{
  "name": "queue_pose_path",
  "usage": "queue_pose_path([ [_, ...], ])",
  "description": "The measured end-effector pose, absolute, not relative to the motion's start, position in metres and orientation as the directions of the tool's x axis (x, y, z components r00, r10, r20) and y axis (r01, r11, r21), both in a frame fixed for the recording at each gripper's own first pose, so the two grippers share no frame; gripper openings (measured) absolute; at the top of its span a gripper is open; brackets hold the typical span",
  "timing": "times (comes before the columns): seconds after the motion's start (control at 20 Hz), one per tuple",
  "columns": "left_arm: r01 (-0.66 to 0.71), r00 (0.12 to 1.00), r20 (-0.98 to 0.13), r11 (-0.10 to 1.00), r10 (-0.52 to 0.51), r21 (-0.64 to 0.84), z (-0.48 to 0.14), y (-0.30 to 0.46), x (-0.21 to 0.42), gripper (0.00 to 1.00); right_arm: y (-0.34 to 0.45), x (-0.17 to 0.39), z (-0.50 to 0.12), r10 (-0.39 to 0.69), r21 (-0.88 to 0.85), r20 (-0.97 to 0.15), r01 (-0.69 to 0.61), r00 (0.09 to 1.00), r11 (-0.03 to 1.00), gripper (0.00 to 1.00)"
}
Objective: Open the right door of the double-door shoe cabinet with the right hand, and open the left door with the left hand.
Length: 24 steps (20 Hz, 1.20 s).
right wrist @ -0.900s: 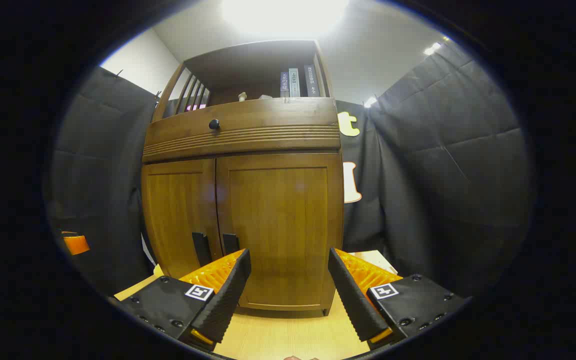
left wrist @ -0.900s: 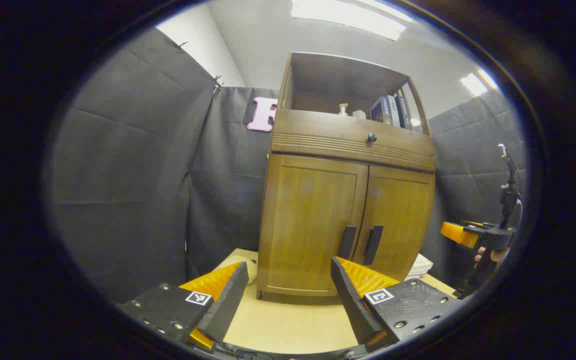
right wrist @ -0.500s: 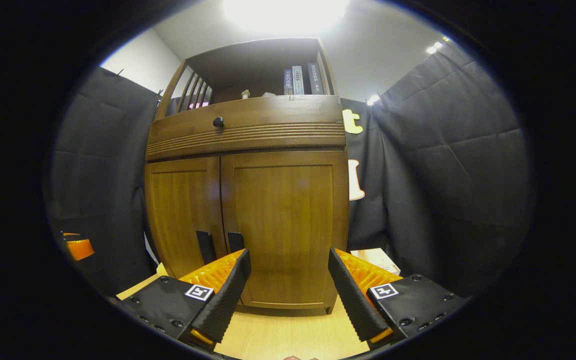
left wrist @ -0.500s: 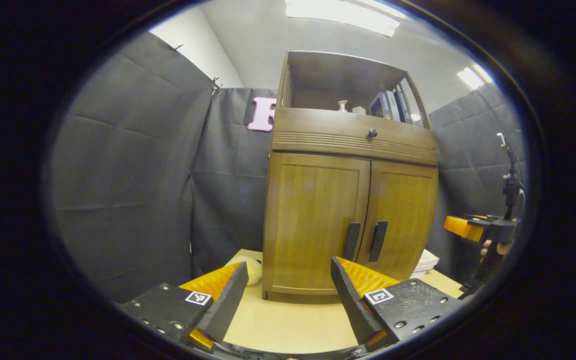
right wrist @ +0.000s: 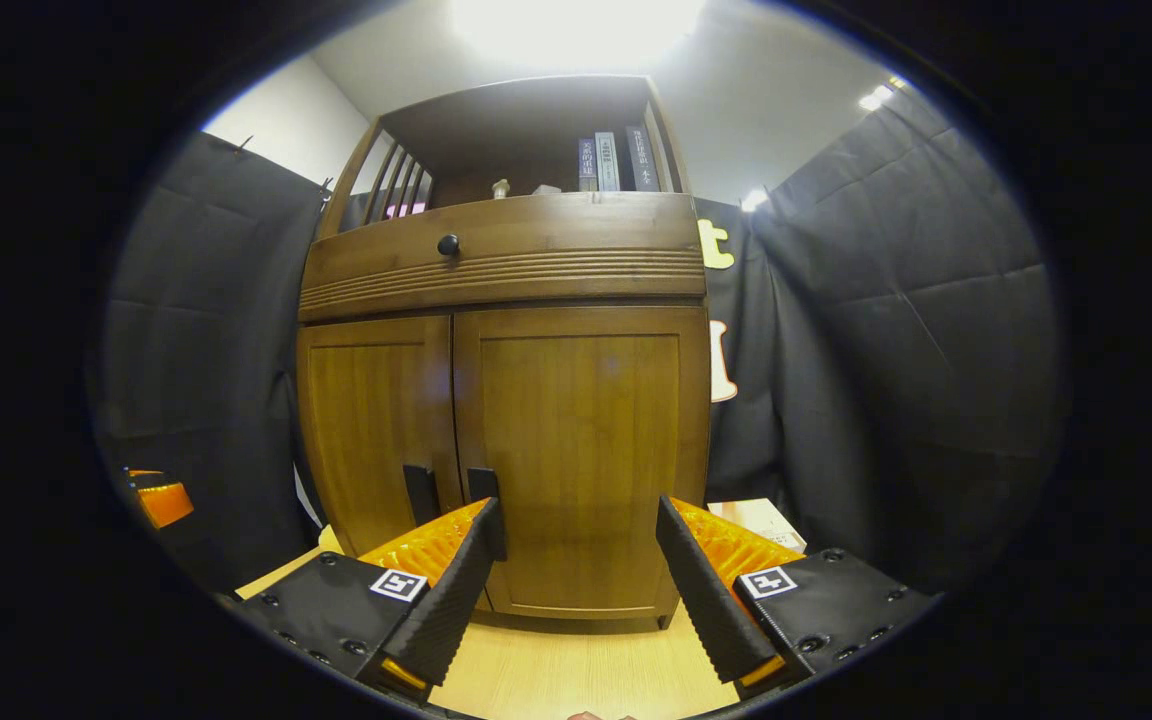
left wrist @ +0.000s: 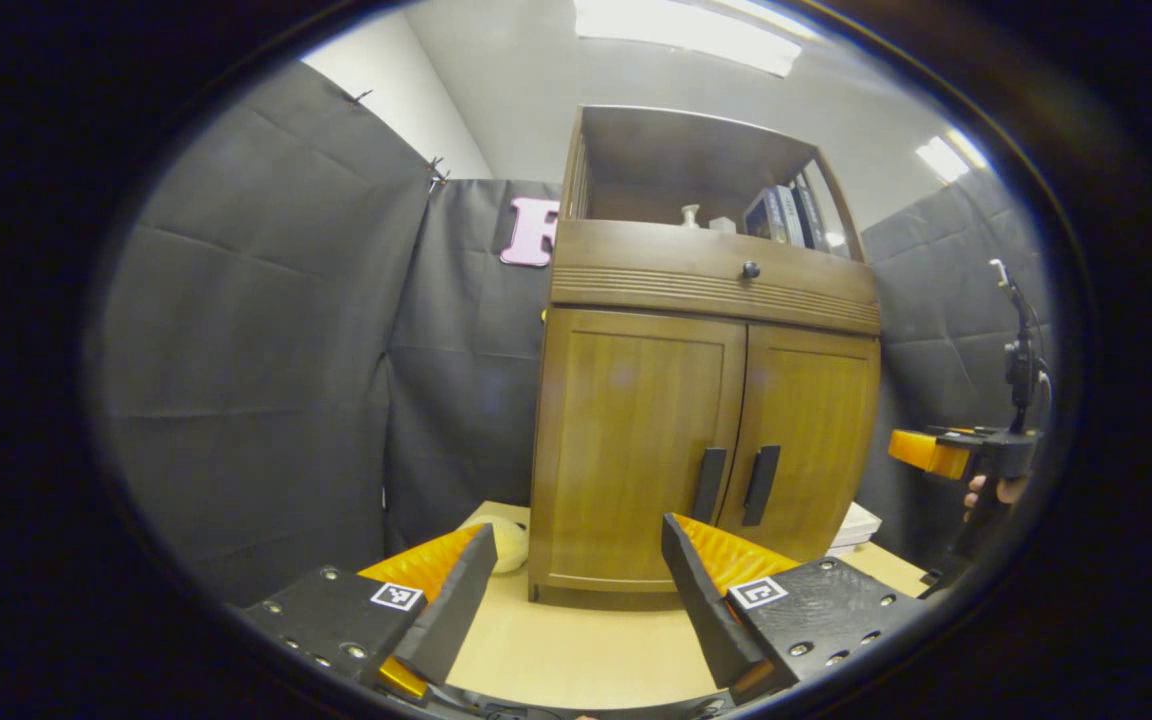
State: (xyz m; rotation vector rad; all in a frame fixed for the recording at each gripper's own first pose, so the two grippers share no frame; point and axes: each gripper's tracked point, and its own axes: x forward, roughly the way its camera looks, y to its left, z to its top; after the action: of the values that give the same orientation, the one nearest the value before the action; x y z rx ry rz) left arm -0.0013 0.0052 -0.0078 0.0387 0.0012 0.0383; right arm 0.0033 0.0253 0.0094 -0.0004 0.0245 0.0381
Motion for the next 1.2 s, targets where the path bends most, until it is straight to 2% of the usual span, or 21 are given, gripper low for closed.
queue_pose_path([
  [0.6, -0.066, 0.998, -0.015, 0.998, 0.067, 0.019, -0.020, 0.028, -0.016, 0.95, 0.078, 0.041, 0.039, 0.135, -0.001, 0.007, -0.135, 0.991, 0.991, 0.98],
  [0.65, -0.072, 0.997, -0.019, 0.997, 0.072, 0.018, -0.021, 0.030, -0.016, 0.95, 0.080, 0.045, 0.041, 0.136, 0.003, 0.010, -0.136, 0.991, 0.991, 0.93],
  [0.7, -0.078, 0.997, -0.022, 0.997, 0.078, 0.016, -0.024, 0.033, -0.018, 0.95, 0.083, 0.050, 0.044, 0.136, 0.009, 0.015, -0.136, 0.991, 0.991, 0.98],
  [1.2, -0.137, 0.988, -0.078, 0.990, 0.135, -0.023, -0.045, 0.054, -0.027, 0.95, 0.109, 0.107, 0.026, 0.141, 0.019, -0.017, -0.141, 0.990, 0.990, 0.98],
])
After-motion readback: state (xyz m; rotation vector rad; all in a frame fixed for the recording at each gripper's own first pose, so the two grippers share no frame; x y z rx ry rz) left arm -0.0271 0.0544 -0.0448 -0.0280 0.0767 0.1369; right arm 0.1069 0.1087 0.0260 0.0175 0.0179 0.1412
